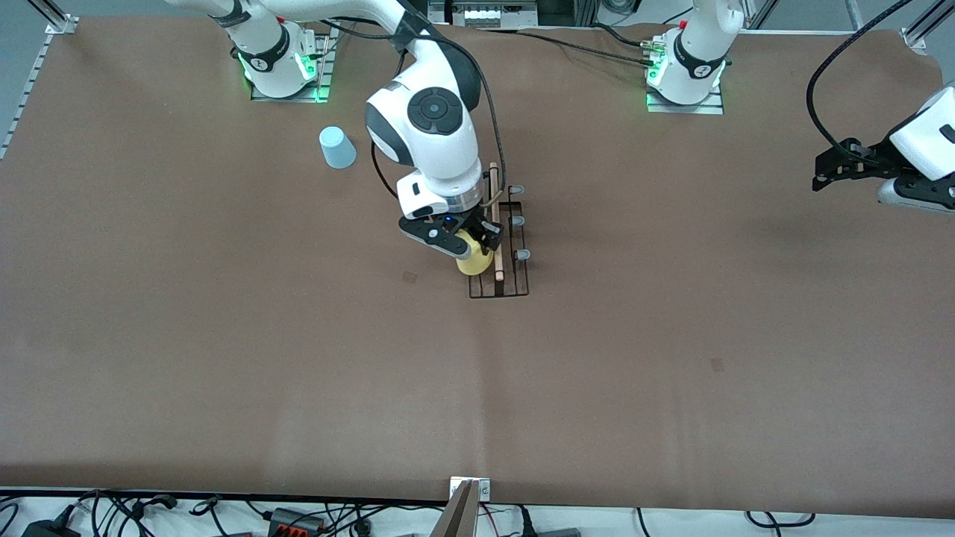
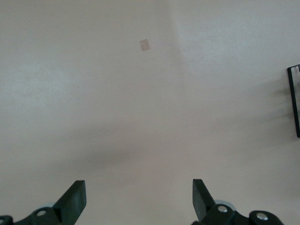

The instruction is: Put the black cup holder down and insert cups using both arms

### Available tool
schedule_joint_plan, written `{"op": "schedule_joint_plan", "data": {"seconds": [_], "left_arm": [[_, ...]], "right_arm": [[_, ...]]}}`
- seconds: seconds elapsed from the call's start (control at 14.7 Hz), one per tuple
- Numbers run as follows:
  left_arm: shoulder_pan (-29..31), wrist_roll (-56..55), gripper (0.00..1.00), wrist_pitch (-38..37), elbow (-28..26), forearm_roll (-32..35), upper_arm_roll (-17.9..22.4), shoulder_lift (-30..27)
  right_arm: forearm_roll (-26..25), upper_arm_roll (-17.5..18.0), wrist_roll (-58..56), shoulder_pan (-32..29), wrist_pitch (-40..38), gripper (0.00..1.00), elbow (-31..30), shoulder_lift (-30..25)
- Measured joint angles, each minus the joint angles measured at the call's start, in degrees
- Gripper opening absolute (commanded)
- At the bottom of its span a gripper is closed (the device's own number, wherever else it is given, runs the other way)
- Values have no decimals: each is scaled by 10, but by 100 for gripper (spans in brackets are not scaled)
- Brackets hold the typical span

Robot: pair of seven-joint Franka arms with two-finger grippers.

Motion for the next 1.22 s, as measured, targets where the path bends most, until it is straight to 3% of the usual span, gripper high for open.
{"op": "schedule_joint_plan", "data": {"seconds": [0.27,0.48,0.68,0.88,1.22], "left_arm": [[0,0,100,0,0,0,0,0],[0,0,100,0,0,0,0,0],[0,0,100,0,0,0,0,0],[0,0,100,0,0,0,0,0],[-1,0,100,0,0,0,0,1]], "right_arm": [[0,-6,-3,-2,3,100,1,6],[0,-12,-69,-48,-3,100,-14,-33],[1,-5,-181,-148,-69,100,-73,-143],[1,38,-319,-295,-168,100,-120,-254],[2,48,-572,-465,-220,100,-134,-325]]}}
